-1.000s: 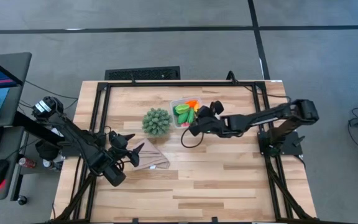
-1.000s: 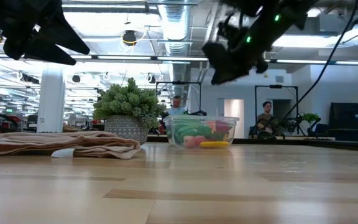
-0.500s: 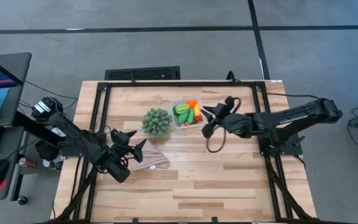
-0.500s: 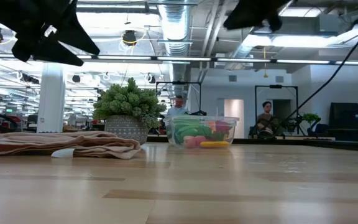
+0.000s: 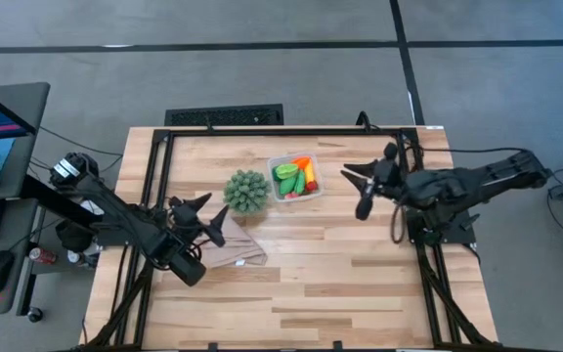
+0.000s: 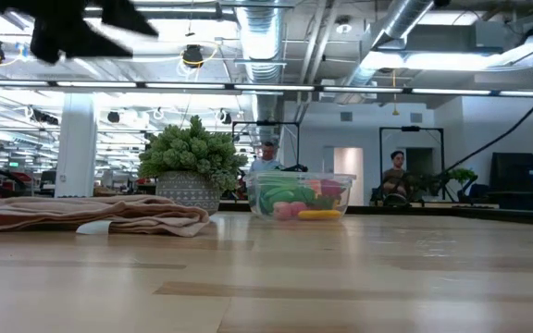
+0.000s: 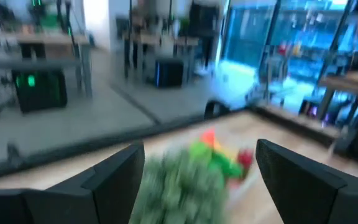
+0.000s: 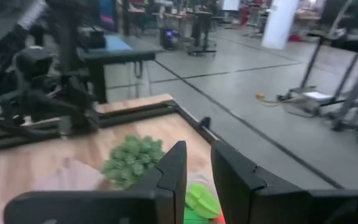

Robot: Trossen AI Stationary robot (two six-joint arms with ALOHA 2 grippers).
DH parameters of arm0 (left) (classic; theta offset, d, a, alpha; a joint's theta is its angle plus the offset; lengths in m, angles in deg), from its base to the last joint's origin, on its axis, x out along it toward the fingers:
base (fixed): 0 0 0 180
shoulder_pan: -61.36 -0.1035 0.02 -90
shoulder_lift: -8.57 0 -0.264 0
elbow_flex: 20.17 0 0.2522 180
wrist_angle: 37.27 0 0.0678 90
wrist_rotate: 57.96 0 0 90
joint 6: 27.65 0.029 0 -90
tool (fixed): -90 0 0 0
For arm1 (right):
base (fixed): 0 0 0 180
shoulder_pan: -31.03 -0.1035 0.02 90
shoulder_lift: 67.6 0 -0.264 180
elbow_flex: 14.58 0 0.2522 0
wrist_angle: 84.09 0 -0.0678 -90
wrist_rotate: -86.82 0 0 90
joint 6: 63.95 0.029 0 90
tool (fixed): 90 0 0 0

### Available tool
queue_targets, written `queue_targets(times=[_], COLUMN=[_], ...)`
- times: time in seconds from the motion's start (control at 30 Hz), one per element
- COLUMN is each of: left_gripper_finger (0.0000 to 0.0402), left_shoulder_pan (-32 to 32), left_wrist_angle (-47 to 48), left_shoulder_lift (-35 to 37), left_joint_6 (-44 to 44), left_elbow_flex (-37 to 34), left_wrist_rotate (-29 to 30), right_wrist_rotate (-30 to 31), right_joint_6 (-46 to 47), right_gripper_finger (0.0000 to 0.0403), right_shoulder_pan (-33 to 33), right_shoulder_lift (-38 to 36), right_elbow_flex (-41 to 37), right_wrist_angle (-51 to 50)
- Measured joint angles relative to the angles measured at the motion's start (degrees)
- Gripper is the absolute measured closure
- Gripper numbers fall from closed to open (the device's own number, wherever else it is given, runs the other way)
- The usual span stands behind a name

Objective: Pick and placing Produce into tupperware
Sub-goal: Return to Home Position

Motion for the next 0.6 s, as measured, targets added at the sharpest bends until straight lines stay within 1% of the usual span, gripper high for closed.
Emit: queue_targets(times=[0.07, 0.2, 0.23, 0.3, 0.43, 0.5, 0.6], left_gripper_finger=[0.0102, 0.0102, 0.0102, 0.0102, 0.0102, 0.0102, 0.0102], left_shoulder_pan=[0.09, 0.09, 0.09, -0.24, -1.07, -1.33, -1.60], left_wrist_angle=[-0.07, -0.02, 0.02, -0.02, 0.02, 0.06, 0.03], left_shoulder_lift=[0.00, 0.00, 0.00, 0.00, 0.02, 0.02, 0.01], left_joint_6=[3.28, 13.44, 15.45, 18.59, 19.77, 19.57, 18.63], left_elbow_flex=[2.16, 6.86, 7.98, 10.07, 13.64, 15.17, 17.57], left_wrist_rotate=[2.83, 4.55, 4.67, 4.82, 4.89, 4.89, 4.89], right_wrist_rotate=[-3.27, -16.06, -17.46, -18.21, -24.72, -25.69, -25.45], right_joint_6=[-0.35, -4.71, -4.77, -4.56, -7.17, -8.05, -10.48], right_gripper_finger=[0.0335, 0.0335, 0.0335, 0.0335, 0.0335, 0.0335, 0.0335], right_shoulder_pan=[-0.98, -2.21, -2.25, -1.88, -0.88, -0.59, 0.05], right_shoulder_lift=[-1.74, -4.64, -5.11, -5.71, -5.63, -4.94, -3.85], right_elbow_flex=[-0.01, 0.01, 0.00, 0.01, 0.01, 0.01, -0.01], right_wrist_angle=[0.13, 0.05, 0.05, -0.20, -0.45, -0.33, -0.40])
